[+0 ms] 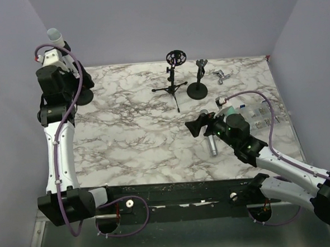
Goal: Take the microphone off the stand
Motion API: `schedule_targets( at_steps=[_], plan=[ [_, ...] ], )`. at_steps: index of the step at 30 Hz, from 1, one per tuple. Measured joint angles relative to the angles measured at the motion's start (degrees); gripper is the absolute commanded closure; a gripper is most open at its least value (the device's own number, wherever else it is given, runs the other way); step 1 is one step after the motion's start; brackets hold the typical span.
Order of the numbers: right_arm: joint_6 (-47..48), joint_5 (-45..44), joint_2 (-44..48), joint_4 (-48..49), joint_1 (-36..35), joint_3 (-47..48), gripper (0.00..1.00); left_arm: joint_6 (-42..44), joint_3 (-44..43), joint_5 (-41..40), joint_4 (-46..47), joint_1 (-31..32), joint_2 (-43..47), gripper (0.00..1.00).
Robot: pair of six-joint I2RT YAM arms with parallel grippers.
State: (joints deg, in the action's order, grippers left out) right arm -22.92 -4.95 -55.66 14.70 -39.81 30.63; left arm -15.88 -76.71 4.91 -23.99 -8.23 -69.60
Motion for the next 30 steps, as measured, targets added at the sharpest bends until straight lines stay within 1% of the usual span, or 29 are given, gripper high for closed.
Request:
schedule_targets(
  at_steps=[3,6,9,14,18,20,25,28,30],
  plan=[
    [-0.6,1.1,0.6,0.3,-0.3,-0.8,0.0,-0.8,-2.4,1.7,0.2,-4.6,-0.8,0.01],
    [-0.9,1.4,1.2,0.5,-0.7,-1.2,0.0,-1.6,-9.7,2.9,-0.2,-7.3,-5.6,0.01],
    [-0.9,1.4,2.0,0.7,-0.7,-1.2,0.0,-1.8,-20.7,3.2,-0.8,-8.1,-12.6,0.01],
    [-0.9,1.4,2.0,0.8,-0.7,-1.3,0.0,-1.6,-35.5,2.1,-1.6,-8.7,-22.1,0.01],
    [-0.9,1.3,1.2,1.2,-0.7,-1.3,0.0,-1.2,-44.0,0.7,0.2,-9.0,-29.0,0.01],
    [-0.9,1.3,0.2,1.6,-0.7,-1.3,0.0,-1.3,-45.5,-0.2,2.1,-9.0,-31.7,0.01],
    [-0.8,1.3,-3.5,2.5,-0.7,-1.3,0.0,-1.0,-45.6,-1.1,6.8,-8.8,-37.8,0.01],
    [-0.8,1.3,-5.4,2.6,-0.7,-1.3,0.0,-0.6,-45.6,-1.7,8.2,-8.5,-40.9,0.1],
    [-0.8,1.3,-6.3,2.8,-0.7,-1.3,0.0,-0.2,-45.6,-2.3,8.7,-8.5,-42.4,0.18]
  ],
)
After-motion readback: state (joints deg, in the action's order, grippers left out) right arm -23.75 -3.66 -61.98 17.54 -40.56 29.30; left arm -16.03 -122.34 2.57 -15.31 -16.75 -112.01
